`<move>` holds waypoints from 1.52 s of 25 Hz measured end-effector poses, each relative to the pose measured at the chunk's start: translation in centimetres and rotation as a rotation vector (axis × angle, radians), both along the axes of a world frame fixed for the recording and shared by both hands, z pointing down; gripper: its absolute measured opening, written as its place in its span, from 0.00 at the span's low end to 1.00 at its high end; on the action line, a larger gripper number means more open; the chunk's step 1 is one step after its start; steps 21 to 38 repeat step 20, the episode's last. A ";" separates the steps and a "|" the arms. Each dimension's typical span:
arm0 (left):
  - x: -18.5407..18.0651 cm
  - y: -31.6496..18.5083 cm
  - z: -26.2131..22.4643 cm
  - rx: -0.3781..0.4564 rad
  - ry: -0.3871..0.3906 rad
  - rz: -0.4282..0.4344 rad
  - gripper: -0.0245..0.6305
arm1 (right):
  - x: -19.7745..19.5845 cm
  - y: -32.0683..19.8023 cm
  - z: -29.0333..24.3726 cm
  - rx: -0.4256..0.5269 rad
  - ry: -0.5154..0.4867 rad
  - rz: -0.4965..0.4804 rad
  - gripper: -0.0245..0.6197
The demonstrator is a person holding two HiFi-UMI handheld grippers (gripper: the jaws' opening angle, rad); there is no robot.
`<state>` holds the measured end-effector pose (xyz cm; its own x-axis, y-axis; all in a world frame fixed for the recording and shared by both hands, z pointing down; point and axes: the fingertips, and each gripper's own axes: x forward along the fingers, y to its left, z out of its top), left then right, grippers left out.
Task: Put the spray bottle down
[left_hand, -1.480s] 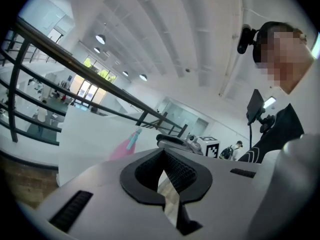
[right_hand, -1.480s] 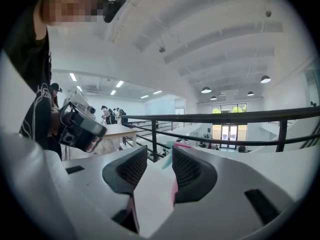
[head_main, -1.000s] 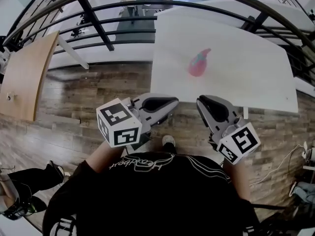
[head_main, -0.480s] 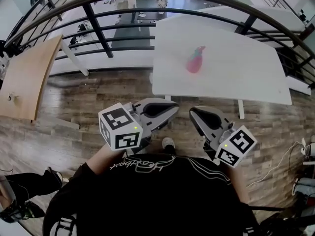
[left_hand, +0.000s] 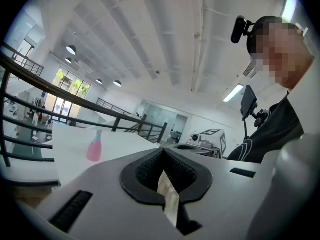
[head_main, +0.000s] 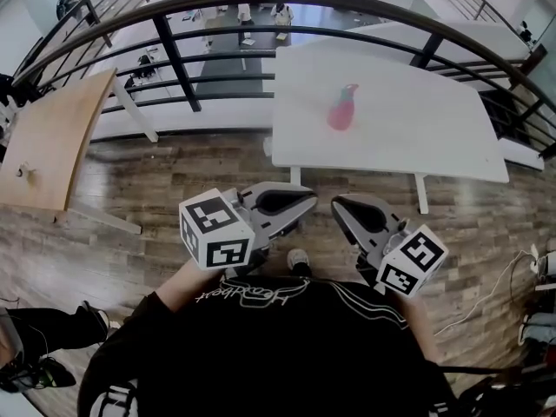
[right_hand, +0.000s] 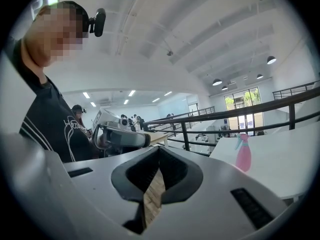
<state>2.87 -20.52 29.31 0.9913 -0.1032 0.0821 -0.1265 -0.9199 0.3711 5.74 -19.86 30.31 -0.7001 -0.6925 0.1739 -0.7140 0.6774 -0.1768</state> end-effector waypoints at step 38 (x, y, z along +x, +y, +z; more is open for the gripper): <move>-3.1 -0.5 0.8 -0.032 0.029 0.018 0.05 | -2.6 -0.7 0.4 0.002 0.019 0.041 0.06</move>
